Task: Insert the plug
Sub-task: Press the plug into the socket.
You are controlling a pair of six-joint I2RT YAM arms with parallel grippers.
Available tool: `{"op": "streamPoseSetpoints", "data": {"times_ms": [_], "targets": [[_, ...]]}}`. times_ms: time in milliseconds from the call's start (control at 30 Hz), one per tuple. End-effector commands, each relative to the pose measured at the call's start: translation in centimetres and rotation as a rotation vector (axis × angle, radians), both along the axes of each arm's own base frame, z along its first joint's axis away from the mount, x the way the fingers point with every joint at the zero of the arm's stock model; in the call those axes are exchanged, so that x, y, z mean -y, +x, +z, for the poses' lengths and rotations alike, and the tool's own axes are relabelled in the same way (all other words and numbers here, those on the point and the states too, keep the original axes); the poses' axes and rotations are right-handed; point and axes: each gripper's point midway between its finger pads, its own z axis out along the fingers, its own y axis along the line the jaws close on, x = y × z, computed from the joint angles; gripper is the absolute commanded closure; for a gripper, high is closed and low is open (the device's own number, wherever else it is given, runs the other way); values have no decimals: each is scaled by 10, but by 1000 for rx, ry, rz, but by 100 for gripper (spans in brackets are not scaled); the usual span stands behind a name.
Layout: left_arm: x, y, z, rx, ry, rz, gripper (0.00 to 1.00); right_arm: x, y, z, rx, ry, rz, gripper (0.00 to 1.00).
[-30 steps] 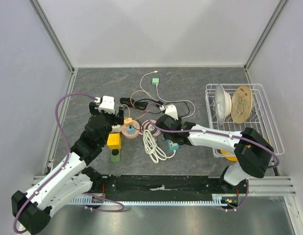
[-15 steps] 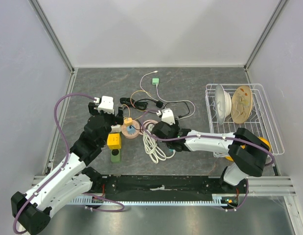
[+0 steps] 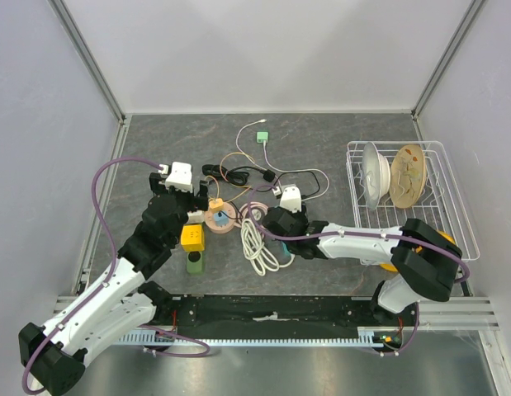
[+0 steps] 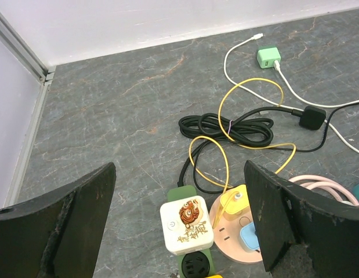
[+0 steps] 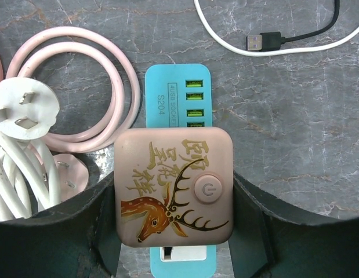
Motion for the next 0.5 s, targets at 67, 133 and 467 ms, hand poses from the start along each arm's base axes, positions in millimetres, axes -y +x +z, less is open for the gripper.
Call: {"op": "streamPoseSetpoints", "data": {"times_ms": [67,133,467], "targets": [[0,2,11,41,-35,6,3,25,-61,-33,-304,-153,104,26],[0,3,11,41,-38,8,3,24,-54,-15,-259,-143,97,16],[23,-3,-1,-49,-119,-89,3,16,-22,63,-122,-34,63,2]]}}
